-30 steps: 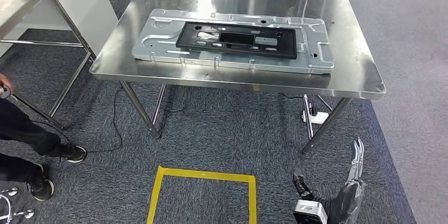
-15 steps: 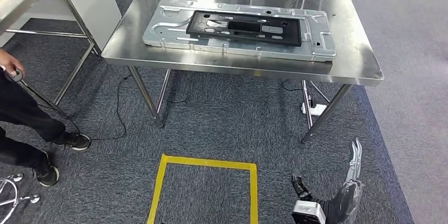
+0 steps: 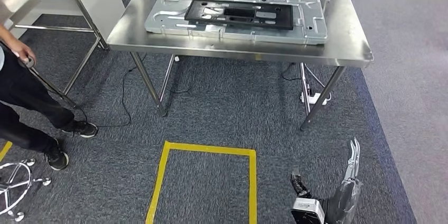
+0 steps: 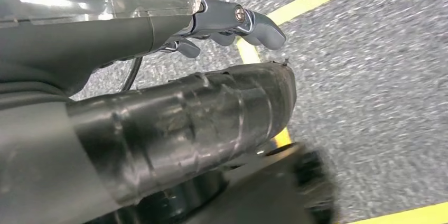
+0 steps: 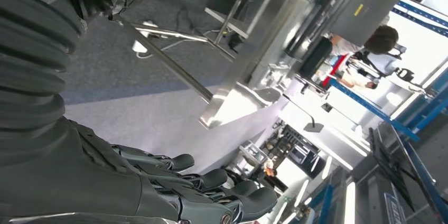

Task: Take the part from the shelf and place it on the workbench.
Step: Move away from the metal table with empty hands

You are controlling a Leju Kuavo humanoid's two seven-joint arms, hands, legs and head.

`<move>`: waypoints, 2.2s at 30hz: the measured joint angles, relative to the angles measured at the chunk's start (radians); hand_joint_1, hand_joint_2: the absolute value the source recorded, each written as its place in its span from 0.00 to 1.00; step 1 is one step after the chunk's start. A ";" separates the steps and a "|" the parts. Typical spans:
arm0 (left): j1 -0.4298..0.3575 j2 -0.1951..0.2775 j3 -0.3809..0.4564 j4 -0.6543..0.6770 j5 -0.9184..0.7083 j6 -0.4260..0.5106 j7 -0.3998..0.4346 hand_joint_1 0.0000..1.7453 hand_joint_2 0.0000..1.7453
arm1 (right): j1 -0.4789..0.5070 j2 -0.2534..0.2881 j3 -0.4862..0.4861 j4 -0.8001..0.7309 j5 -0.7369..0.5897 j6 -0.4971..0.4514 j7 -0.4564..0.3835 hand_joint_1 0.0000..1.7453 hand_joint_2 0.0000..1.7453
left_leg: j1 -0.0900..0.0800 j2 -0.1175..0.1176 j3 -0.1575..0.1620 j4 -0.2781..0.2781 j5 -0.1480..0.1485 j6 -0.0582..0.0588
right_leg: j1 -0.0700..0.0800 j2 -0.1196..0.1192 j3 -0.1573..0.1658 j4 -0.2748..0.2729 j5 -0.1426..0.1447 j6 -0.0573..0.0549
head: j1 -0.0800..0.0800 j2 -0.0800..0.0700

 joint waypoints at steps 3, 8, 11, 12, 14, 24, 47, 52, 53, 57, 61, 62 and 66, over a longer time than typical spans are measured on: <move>-0.003 0.000 0.000 0.000 0.000 0.000 0.000 0.00 0.00 | 0.000 0.000 0.000 0.002 -0.002 0.000 0.005 0.00 1.00 | -0.006 -0.002 0.088 -0.146 -0.033 0.012 | 0.001 -0.003 -0.018 0.007 0.027 0.015 | 0.001 0.000; -0.003 0.000 0.002 0.000 -0.001 -0.001 0.000 0.00 0.00 | 0.000 0.003 -0.035 0.065 0.005 0.025 0.062 0.00 1.00 | -0.002 0.009 0.037 -0.151 0.018 0.047 | -0.007 0.005 -0.055 0.109 -0.087 0.039 | 0.002 0.000; -0.003 0.000 0.003 0.000 -0.007 -0.002 0.001 0.00 0.00 | -0.016 0.017 -0.121 0.198 0.031 0.057 0.059 0.00 1.00 | -0.007 0.011 -0.010 -0.147 0.055 0.053 | -0.014 0.005 -0.076 0.276 -0.176 0.049 | 0.002 0.000; -0.002 0.000 0.003 0.000 -0.009 -0.002 0.001 0.00 0.00 | -0.026 0.024 -0.159 0.256 0.039 0.066 0.042 0.00 1.00 | -0.007 0.012 -0.027 -0.143 0.066 0.051 | -0.016 0.005 -0.065 0.295 -0.159 0.051 | 0.002 0.000; -0.002 0.000 0.004 0.000 -0.012 -0.002 0.001 0.00 0.00 | -0.041 0.041 -0.244 0.364 0.046 0.077 0.003 0.00 1.00 | -0.007 0.010 -0.065 -0.127 0.084 0.046 | -0.022 0.005 0.008 0.233 -0.096 0.053 | 0.002 0.000; 0.002 0.000 0.006 0.000 -0.015 -0.002 0.002 0.00 0.00 | -0.077 0.102 -0.394 0.524 0.084 0.098 -0.014 0.00 1.00 | 0.004 0.004 -0.161 0.037 -0.034 -0.009 | -0.010 0.001 0.116 -0.032 -0.076 -0.003 | -0.001 0.000; -0.003 0.000 0.010 0.000 -0.039 -0.020 -0.021 0.00 0.00 | -0.288 0.092 -0.841 1.556 0.136 0.358 0.219 0.00 0.00 | -0.008 0.012 -0.029 -0.125 0.052 0.033 | -0.012 0.004 0.100 0.075 -0.077 0.042 | 0.000 0.000; -0.004 0.000 0.015 0.000 -0.037 -0.018 -0.018 0.00 0.00 | -0.302 0.109 -0.909 1.593 0.133 0.405 0.243 0.00 0.00 | -0.006 0.013 -0.050 -0.092 0.047 0.005 | -0.008 0.007 0.141 -0.023 -0.101 0.008 | -0.001 0.000; -0.003 0.000 0.017 0.000 -0.037 -0.018 -0.017 0.00 0.00 | -0.303 0.111 -0.914 1.597 0.145 0.415 0.256 0.00 0.00 | -0.004 0.010 -0.062 -0.061 0.020 0.000 | -0.009 0.007 0.136 -0.026 -0.095 0.000 | -0.001 0.000; 0.003 0.000 0.022 0.000 -0.035 -0.015 -0.016 0.00 0.00 | -0.304 0.112 -0.917 1.611 0.186 0.437 0.307 0.00 0.00 | 0.004 0.004 -0.142 0.157 -0.102 -0.013 | -0.003 0.015 0.108 -0.021 -0.076 -0.013 | -0.001 0.000; 0.006 0.000 0.024 0.000 -0.033 -0.008 -0.017 0.00 0.00 | -0.304 0.117 -0.917 1.623 0.203 0.449 0.344 0.00 0.00 | 0.004 -0.021 -0.037 0.004 -0.012 -0.003 | -0.002 0.040 0.089 -0.006 -0.069 -0.007 | -0.001 0.000; 0.007 0.000 0.025 0.000 -0.032 -0.006 -0.017 0.00 0.00 | -0.305 0.119 -0.917 1.625 0.207 0.452 0.352 0.00 0.00 | 0.004 -0.037 -0.005 -0.053 0.005 0.002 | -0.002 0.047 0.084 -0.002 -0.067 -0.004 | -0.001 0.000; 0.009 0.000 0.029 0.000 -0.031 -0.002 -0.016 0.00 0.00 | -0.308 0.124 -0.917 1.629 0.220 0.458 0.373 0.00 0.00 | 0.004 -0.044 0.020 -0.120 0.014 0.013 | -0.003 0.074 0.066 0.005 -0.054 0.019 | -0.001 0.000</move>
